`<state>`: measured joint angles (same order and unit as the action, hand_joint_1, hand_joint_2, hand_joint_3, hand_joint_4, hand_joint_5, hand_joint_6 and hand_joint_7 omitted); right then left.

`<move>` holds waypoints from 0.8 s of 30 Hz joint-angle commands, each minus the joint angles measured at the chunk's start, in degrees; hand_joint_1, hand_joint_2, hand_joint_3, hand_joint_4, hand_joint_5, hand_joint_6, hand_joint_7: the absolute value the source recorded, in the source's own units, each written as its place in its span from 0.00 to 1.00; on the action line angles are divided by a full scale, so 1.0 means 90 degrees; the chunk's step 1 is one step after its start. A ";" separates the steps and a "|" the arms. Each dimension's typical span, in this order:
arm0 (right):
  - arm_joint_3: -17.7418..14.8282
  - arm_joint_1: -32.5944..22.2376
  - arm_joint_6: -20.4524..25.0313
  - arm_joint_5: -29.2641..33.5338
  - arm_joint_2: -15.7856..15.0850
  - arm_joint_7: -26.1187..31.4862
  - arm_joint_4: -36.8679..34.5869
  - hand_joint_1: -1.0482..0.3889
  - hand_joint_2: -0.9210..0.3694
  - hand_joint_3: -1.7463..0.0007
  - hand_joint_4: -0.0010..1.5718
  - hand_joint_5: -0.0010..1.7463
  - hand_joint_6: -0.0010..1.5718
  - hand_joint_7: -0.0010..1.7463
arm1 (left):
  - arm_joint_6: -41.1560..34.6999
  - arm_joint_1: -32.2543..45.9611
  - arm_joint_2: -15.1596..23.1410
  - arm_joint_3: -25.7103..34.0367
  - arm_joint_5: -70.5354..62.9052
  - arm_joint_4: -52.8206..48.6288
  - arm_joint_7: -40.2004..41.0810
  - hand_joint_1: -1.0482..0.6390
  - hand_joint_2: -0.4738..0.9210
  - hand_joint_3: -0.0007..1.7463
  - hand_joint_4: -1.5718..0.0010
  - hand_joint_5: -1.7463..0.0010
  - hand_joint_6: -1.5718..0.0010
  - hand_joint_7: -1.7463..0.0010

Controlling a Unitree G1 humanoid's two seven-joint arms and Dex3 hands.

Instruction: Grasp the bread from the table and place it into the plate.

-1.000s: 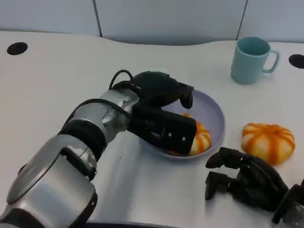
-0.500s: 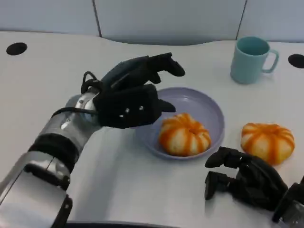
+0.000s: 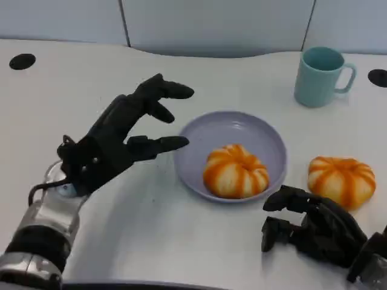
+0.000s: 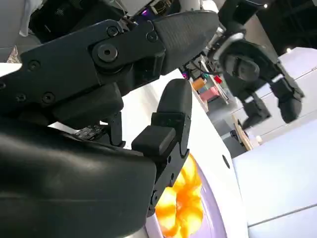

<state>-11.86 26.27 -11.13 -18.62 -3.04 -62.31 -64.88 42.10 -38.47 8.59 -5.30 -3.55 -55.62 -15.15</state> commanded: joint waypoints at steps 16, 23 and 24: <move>-0.0075 -0.0292 -0.0126 0.0098 -0.0020 0.0058 -0.0065 0.42 0.00 0.94 0.40 0.79 0.46 0.49 | -0.0424 0.3030 -0.0397 0.0774 0.1832 0.2601 -0.1129 0.19 1.00 0.17 0.87 0.28 0.81 0.65; -0.0062 -0.0332 -0.0094 0.0105 -0.0020 0.0090 -0.0009 0.43 0.00 0.93 0.42 0.78 0.47 0.48 | -0.0889 0.3729 -0.0670 0.0928 0.2661 0.3090 -0.1631 0.23 1.00 0.16 0.85 0.24 0.79 0.61; -0.0059 -0.0338 -0.0069 0.0104 -0.0023 0.0094 0.0008 0.43 0.00 0.94 0.42 0.78 0.48 0.48 | -0.0988 0.3812 -0.0698 0.0955 0.2751 0.3172 -0.1660 0.22 1.00 0.16 0.84 0.23 0.78 0.59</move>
<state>-12.74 25.22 -13.26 -18.50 -2.66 -62.32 -64.21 34.96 -6.13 2.14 1.90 18.89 -29.05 -28.80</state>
